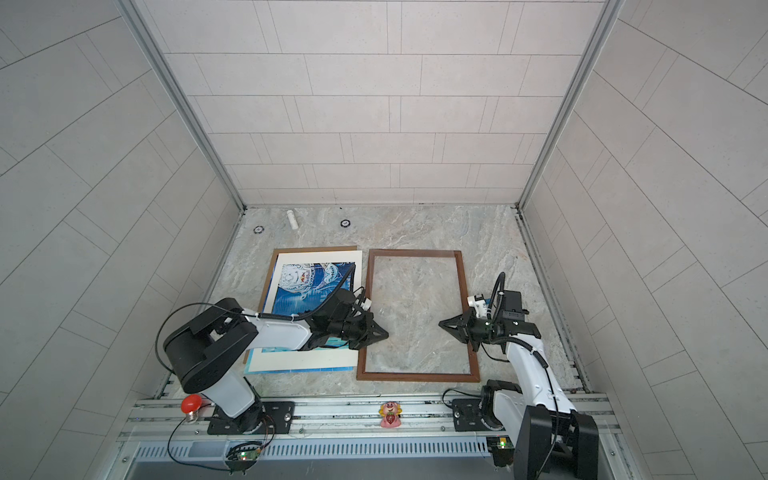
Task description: Put the photo into the frame
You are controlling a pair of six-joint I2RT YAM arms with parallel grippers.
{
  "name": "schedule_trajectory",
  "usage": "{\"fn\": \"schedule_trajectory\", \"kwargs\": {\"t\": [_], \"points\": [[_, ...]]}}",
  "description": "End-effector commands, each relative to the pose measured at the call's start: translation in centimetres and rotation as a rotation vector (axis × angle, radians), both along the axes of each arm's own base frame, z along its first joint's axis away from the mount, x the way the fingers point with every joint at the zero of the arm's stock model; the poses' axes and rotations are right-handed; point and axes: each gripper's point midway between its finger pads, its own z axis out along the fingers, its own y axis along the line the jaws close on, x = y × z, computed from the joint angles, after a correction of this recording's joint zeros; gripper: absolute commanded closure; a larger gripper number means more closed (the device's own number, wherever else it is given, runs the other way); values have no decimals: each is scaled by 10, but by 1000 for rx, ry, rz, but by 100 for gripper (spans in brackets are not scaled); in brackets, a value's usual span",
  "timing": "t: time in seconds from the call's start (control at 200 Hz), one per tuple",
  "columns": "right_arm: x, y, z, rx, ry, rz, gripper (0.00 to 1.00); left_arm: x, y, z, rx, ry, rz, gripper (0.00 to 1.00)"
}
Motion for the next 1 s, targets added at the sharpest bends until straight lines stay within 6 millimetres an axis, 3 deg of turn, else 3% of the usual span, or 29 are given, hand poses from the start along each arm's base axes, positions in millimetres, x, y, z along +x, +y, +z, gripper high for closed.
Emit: {"fn": "schedule_trajectory", "kwargs": {"t": [0.0,0.095,0.245,0.365,0.41,0.53,0.63,0.996], "points": [[5,-5,4,-3,-12,-22,100,1,-6,7,-24,-4,-32,100],[6,-14,-2,-24,-6,-61,100,1,-6,6,-17,-2,-40,100],[0,-20,-7,-76,0,-59,81,0,-6,7,-15,-6,-50,100],[-7,-21,-9,-112,23,-26,74,-1,-6,9,-20,-8,-56,100],[-10,-23,-9,-139,32,-14,75,-1,-6,9,-20,-9,-57,100],[-18,-28,-13,-203,67,5,93,-1,-8,12,-33,-10,-67,100],[-21,-34,-17,-239,95,-1,100,-1,-10,16,-49,-10,-73,100],[-16,-51,-33,-306,155,-17,100,-1,-3,13,-13,-48,-85,100]]}}
